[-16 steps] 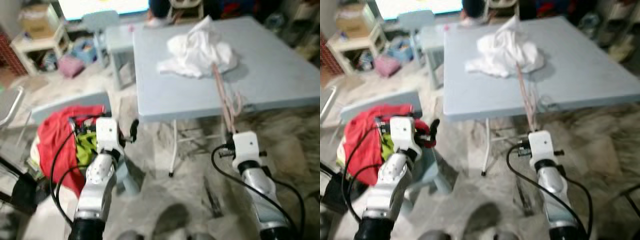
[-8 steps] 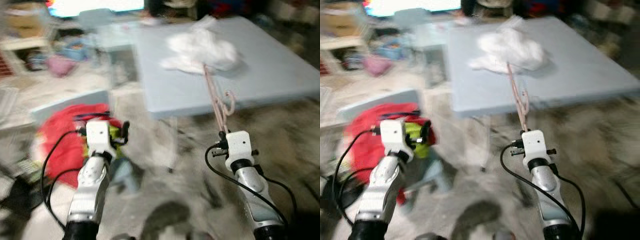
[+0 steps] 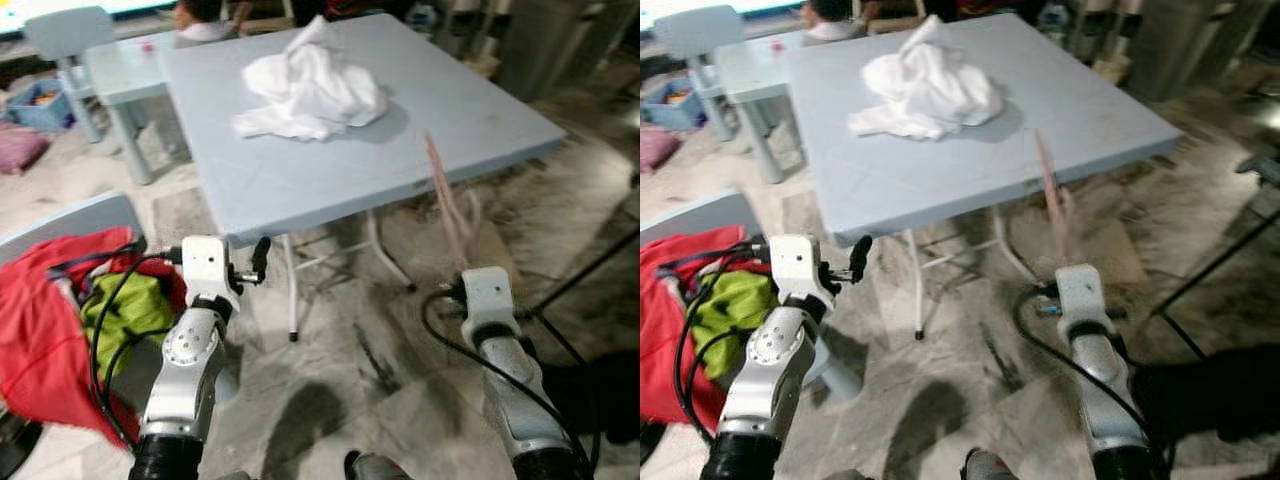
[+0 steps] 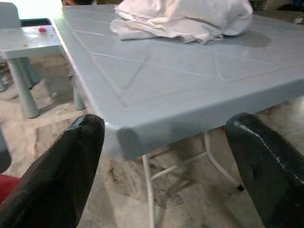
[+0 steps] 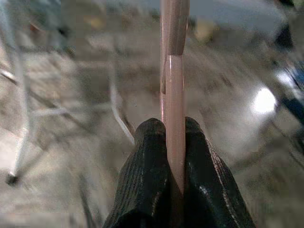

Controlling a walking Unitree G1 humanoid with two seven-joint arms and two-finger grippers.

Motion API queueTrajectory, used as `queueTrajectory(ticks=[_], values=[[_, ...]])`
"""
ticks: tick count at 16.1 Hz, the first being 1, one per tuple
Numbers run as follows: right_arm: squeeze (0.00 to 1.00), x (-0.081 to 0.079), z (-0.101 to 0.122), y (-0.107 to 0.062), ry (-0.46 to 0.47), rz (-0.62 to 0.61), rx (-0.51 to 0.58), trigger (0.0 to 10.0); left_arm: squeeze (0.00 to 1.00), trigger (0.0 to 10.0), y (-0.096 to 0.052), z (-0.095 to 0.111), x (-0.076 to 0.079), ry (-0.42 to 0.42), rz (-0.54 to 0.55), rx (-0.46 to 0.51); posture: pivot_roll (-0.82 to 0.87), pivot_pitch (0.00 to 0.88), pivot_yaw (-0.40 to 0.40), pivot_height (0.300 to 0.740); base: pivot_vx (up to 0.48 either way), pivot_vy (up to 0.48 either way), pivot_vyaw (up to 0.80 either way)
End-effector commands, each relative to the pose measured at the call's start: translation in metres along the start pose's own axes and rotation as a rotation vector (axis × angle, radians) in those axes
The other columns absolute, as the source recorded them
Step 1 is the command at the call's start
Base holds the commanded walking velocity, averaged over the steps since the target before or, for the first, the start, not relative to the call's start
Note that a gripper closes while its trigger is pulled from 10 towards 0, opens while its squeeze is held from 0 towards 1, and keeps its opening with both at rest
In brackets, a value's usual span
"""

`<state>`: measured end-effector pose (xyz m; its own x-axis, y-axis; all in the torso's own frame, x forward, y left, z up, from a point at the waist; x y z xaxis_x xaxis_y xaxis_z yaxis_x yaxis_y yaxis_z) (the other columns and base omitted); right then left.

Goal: Hang hanger

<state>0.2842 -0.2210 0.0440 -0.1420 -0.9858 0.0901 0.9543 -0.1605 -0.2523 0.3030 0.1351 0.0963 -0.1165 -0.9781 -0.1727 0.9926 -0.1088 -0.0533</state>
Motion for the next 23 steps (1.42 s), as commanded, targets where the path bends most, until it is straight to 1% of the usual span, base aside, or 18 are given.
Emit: queueTrajectory(ticks=[1,2,4,6,8,11,17,19,23], values=[[0.00,0.009,-0.001,0.002,0.021,-0.052,-0.021,10.0,0.00,10.0,0.000,-0.002,0.001,0.000,-0.015,-0.009,-0.06,0.000,0.033,0.740,0.000,0.000,-0.80],[0.00,0.011,-0.003,0.003,0.033,-0.063,-0.033,10.0,0.00,10.0,0.000,-0.003,0.001,0.001,-0.020,-0.011,-0.06,0.000,0.033,0.740,0.000,0.000,-0.80],[0.00,0.011,-0.002,0.003,0.030,-0.067,-0.034,10.0,0.00,10.0,0.000,-0.003,0.002,0.002,-0.037,-0.013,-0.07,0.000,0.039,0.740,0.000,0.000,-0.80],[0.00,0.011,-0.003,0.003,0.048,-0.068,-0.042,10.0,0.00,10.0,0.000,-0.004,0.003,0.008,-0.053,-0.020,-0.07,0.000,0.039,0.740,0.000,0.000,-0.80],[0.00,0.008,-0.004,0.004,0.067,-0.071,-0.053,10.0,0.00,10.0,-0.004,-0.018,0.009,0.038,-0.110,-0.086,-0.06,0.000,0.042,0.740,0.000,0.000,-0.80],[0.00,0.006,-0.005,0.005,0.070,-0.074,-0.058,10.0,0.00,10.0,-0.006,-0.023,0.009,0.042,-0.117,-0.109,-0.06,0.000,0.044,0.740,0.000,0.000,-0.80],[0.00,0.003,-0.007,0.006,0.082,-0.071,-0.075,10.0,0.00,10.0,-0.007,-0.023,0.011,0.040,-0.162,-0.103,-0.06,0.000,0.044,0.740,0.000,0.000,-0.80],[0.00,0.005,-0.008,0.006,0.071,-0.076,-0.081,10.0,0.00,10.0,-0.008,-0.023,0.014,0.032,-0.179,-0.103,-0.06,0.000,0.045,0.740,0.261,0.000,-0.80],[0.00,0.005,-0.008,0.007,0.071,-0.076,-0.082,10.0,0.00,10.0,-0.008,-0.022,0.016,0.033,-0.188,-0.098,-0.06,0.000,0.045,0.740,0.288,0.000,-0.80]])
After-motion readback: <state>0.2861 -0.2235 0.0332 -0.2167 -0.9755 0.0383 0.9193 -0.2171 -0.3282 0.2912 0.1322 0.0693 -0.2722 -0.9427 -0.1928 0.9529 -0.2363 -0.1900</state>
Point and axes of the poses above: a point about 5 cm out from each wrist's last joint towards the gripper, its own y axis pointing out of the wrist towards the gripper, its own z axis along the axis of the wrist's last joint, x = y × z, the point moved 2 cm from there along y, pointing out of the wrist towards the gripper, and after that the axes turned 13 degrees about y, right-handed, at the moved point
